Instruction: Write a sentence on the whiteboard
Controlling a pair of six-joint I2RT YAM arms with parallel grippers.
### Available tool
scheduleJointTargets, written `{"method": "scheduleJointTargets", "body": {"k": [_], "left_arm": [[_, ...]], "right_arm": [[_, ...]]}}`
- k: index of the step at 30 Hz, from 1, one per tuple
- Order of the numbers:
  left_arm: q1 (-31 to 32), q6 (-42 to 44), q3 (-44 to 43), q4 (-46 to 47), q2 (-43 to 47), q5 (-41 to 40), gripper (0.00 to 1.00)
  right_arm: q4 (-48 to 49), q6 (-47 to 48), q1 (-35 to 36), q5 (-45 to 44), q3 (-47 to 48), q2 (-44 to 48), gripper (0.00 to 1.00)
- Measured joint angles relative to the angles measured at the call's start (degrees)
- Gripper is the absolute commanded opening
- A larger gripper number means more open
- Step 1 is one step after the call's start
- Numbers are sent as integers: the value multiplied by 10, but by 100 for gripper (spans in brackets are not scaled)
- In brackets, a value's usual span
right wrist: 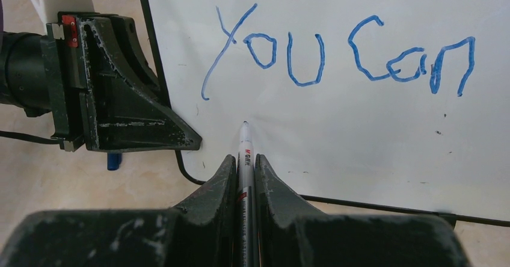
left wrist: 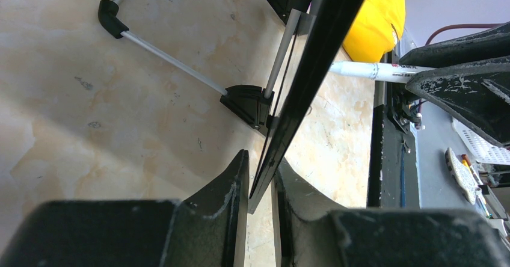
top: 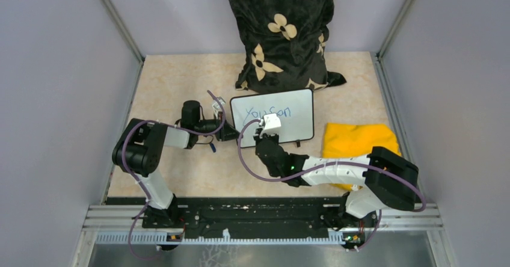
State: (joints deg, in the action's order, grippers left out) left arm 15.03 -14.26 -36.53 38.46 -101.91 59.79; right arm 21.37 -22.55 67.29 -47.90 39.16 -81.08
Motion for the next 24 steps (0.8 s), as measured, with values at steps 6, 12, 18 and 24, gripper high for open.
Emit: {"method": "scheduleJointTargets", "body": {"k": [6,12,18,24], "left_arm": [[0,0,0,0,0,0,25],[0,0,0,0,0,0,25],[0,0,0,0,0,0,25],[0,0,0,-1,0,0,25]], "right_arm": [[-3,-2,-1,13,-1,0,0],[-11,-12,-1,14,-2,0,0],[-12,-13,-5,9,-2,0,0],[-11,-13,-23,10,-2,0,0]]}}
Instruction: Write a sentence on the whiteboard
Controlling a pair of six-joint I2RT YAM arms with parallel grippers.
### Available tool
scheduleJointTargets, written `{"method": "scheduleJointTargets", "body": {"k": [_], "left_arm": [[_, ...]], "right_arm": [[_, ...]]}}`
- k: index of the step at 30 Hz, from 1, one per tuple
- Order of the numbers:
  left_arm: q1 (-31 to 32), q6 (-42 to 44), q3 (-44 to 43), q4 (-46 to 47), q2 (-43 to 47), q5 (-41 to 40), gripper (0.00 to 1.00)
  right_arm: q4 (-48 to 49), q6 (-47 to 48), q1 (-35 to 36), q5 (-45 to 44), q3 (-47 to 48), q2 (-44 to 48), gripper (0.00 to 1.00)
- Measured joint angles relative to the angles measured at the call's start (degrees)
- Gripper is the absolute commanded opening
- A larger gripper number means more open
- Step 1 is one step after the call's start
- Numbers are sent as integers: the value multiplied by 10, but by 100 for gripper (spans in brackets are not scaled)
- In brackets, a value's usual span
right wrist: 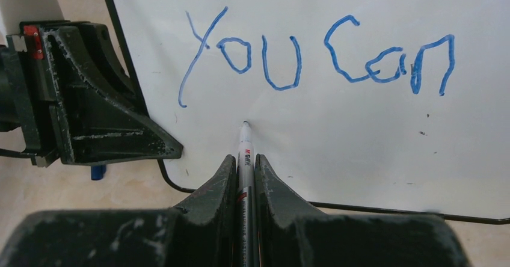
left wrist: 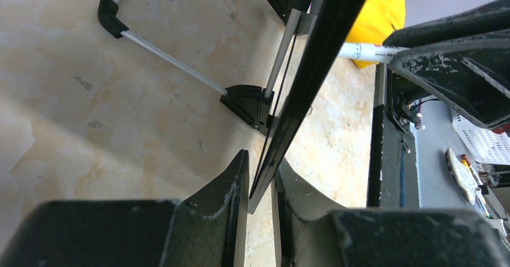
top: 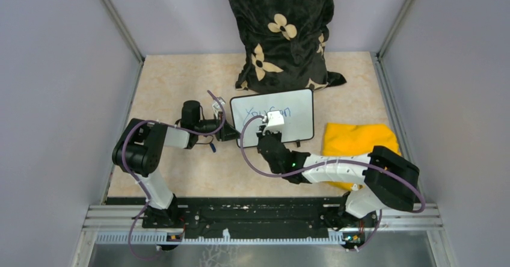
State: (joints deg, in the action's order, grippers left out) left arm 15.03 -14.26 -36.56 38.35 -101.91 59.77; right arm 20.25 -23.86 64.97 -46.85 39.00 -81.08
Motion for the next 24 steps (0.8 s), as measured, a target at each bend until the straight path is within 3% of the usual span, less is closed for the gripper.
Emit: {"method": "scheduleJointTargets", "body": {"k": [24], "left_arm": [[0,0,-1,-2,0,-2,25]], "right_arm": [[-21,-43,-14,34,-14,1,0]]}}
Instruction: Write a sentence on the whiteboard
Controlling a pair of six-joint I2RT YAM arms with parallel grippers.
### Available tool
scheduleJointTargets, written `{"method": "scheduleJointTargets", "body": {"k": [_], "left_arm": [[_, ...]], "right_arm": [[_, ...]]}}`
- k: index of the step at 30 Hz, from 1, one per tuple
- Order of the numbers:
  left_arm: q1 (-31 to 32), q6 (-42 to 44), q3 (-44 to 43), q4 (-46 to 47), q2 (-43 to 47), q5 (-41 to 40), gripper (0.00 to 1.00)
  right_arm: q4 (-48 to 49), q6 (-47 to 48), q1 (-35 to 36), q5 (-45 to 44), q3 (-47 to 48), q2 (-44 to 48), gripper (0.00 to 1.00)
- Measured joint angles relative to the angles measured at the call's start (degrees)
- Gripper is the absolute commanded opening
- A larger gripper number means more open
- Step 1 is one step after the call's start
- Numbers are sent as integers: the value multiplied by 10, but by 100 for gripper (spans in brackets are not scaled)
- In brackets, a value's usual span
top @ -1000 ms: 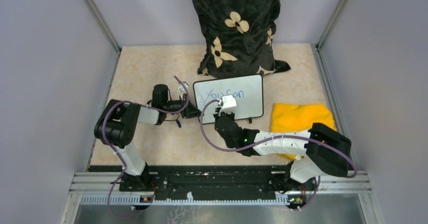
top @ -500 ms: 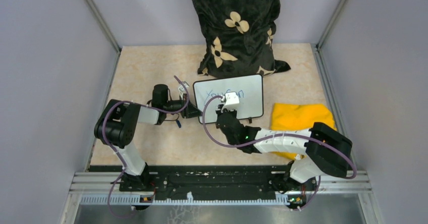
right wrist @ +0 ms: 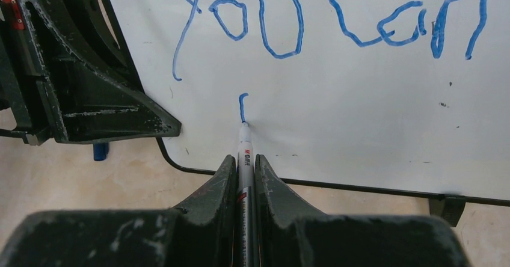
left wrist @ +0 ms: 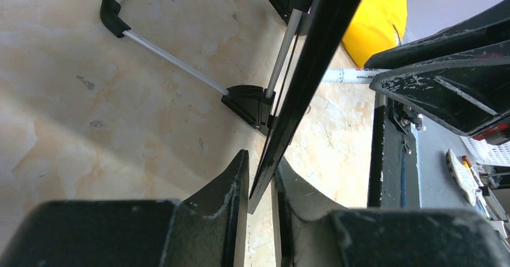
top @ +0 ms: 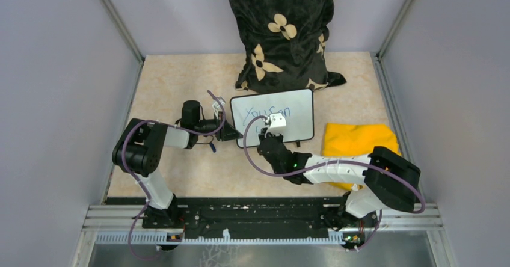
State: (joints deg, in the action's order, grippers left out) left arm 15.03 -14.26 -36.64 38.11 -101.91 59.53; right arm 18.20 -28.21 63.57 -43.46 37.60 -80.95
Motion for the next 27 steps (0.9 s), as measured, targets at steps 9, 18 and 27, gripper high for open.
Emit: {"method": "scheduleJointTargets", "body": {"k": [9,18,27], "left_arm": [[0,0,-2,0,0,-4,25],[0,0,-2,0,0,-6,25],[0,0,-2,0,0,-6,25]], "right_arm": [[-19,-25,0,14,-23,6,0],[-28,-34,0,17,-27,6,0],[-32,-9,0,15,-13,6,0]]}}
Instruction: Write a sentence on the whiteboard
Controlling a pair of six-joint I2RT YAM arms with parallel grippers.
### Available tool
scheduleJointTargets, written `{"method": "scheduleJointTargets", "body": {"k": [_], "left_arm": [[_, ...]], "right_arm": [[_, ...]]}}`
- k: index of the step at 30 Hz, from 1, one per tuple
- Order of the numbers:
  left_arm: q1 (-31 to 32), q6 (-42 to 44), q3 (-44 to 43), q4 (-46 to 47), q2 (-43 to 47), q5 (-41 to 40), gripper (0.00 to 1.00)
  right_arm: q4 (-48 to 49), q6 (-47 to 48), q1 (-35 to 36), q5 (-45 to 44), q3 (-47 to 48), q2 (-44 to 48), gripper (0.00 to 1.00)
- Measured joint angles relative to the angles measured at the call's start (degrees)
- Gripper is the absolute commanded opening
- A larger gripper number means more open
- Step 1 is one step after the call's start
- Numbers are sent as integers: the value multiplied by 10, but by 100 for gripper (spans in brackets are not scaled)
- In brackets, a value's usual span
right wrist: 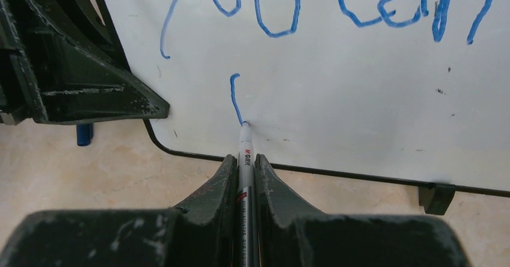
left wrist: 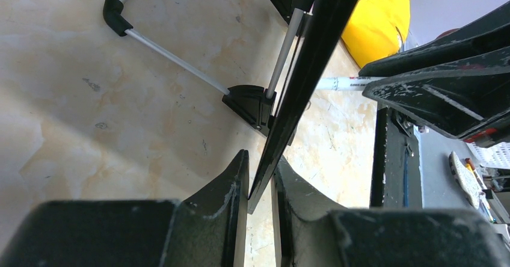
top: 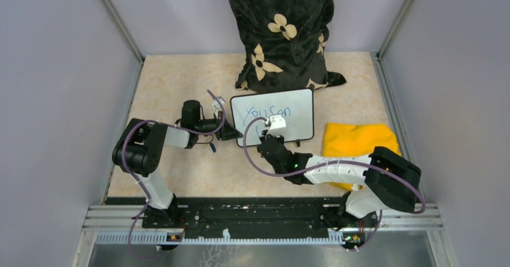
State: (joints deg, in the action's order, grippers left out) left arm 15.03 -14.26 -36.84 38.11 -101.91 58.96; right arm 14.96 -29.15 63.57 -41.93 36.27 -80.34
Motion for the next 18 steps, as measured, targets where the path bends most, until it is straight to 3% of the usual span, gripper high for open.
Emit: {"method": "scheduleJointTargets", "body": {"k": [18], "left_arm": [[0,0,0,0,0,-4,25]], "right_arm": [[12,25,-3,14,32,-23,0]]}}
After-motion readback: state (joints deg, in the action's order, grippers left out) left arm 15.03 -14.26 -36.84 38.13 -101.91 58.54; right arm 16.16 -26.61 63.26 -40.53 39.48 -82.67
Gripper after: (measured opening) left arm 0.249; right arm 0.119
